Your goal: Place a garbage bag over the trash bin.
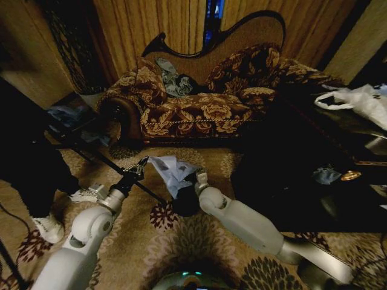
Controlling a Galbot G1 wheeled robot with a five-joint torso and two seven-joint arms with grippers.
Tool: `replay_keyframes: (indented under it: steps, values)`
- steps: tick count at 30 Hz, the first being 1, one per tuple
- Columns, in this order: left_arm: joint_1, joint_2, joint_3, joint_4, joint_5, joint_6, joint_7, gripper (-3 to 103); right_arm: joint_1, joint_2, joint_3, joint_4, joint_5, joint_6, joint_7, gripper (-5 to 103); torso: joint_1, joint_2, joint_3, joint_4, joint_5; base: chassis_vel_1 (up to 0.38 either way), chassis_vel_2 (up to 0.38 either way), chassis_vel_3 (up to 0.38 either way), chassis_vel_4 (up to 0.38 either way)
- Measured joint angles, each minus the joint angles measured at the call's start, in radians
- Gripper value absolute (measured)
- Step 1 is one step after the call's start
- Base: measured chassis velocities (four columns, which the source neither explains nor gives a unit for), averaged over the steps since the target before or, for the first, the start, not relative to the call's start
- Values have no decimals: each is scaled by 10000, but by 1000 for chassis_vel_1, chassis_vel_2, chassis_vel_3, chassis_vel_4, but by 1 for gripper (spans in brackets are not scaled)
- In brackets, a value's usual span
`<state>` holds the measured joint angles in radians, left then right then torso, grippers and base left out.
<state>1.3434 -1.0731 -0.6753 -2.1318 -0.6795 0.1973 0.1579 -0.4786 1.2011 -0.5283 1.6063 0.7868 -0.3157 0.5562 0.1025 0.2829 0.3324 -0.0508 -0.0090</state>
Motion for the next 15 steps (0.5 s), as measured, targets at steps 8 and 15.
replay_keyframes:
  steps: [8,15]
  values:
    - [-189,-62,385,90,46,-9,18,0,-159,149,102,-345,-255,56,-17,100,0,0,0,-1,4,0,0,0,0]
    - [-191,82,452,-137,60,39,12,0,-221,-268,408,77,-138,59,-23,100,0,-1,-1,0,5,0,0,0,0]
